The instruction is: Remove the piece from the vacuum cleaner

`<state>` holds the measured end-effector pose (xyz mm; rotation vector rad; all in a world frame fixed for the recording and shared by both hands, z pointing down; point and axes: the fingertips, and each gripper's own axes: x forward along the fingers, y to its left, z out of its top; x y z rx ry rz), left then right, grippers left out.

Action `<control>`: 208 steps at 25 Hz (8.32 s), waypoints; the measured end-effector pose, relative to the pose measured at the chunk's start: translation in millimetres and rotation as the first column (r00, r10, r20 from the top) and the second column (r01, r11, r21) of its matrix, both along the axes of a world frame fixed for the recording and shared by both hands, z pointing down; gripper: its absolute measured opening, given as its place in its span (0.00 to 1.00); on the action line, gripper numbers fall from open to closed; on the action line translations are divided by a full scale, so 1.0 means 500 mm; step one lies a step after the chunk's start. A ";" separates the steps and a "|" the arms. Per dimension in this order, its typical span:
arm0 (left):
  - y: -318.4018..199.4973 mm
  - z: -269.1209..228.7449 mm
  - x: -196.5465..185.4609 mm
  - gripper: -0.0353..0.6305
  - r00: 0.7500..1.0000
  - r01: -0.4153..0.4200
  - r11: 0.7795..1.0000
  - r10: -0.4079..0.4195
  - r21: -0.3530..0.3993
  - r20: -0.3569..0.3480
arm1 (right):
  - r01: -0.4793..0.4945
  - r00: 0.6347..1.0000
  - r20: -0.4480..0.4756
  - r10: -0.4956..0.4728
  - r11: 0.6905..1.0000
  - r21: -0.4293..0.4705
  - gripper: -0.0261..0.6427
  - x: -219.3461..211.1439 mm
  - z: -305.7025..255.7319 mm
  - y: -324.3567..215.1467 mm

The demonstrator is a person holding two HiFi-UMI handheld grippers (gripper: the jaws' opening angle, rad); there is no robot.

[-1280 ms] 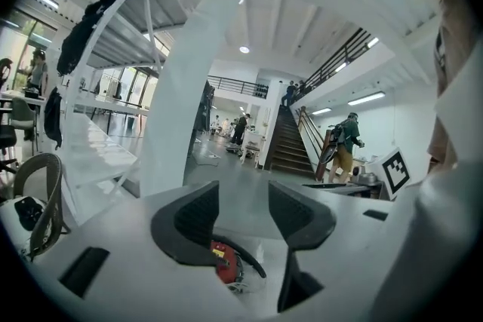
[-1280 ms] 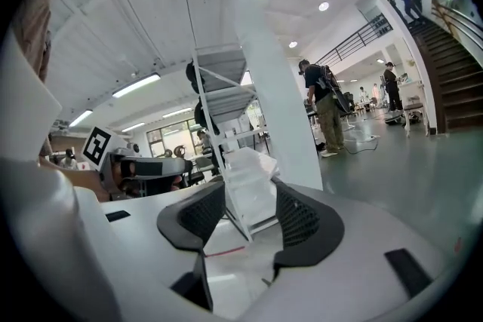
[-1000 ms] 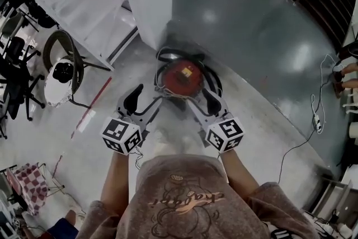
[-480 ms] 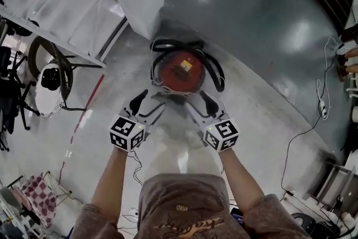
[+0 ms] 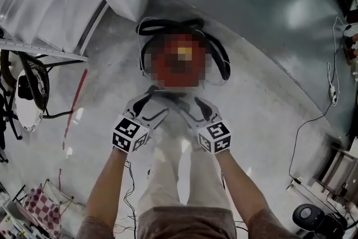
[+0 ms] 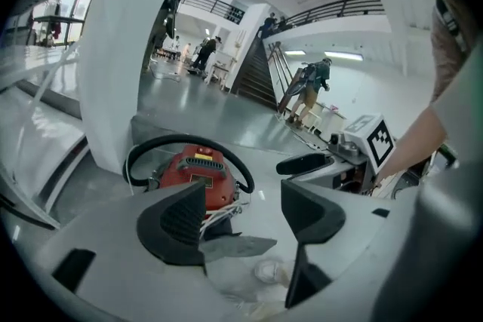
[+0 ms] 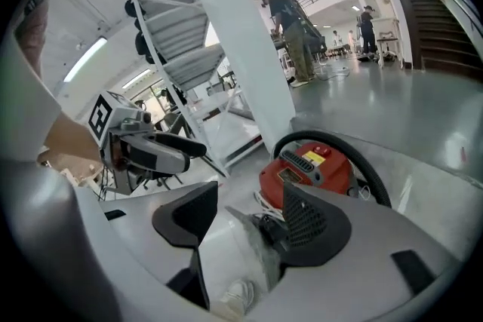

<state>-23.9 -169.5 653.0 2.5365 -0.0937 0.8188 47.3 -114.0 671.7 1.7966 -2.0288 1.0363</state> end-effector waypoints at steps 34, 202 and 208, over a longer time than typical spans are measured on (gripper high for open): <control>0.082 0.429 0.034 0.35 0.853 -0.455 0.890 0.448 -0.039 0.267 | 0.189 0.982 0.022 -0.189 0.956 -0.224 0.27 -0.092 0.402 0.038; 0.166 -0.677 0.071 0.21 0.952 0.108 0.974 -0.043 0.201 -0.302 | 0.044 0.996 -0.093 -0.014 0.943 0.330 0.15 0.031 -0.695 0.126; 0.163 -0.681 0.069 0.21 0.950 0.117 0.972 -0.051 0.202 -0.307 | 0.046 0.996 -0.091 -0.016 0.941 0.335 0.15 0.029 -0.698 0.123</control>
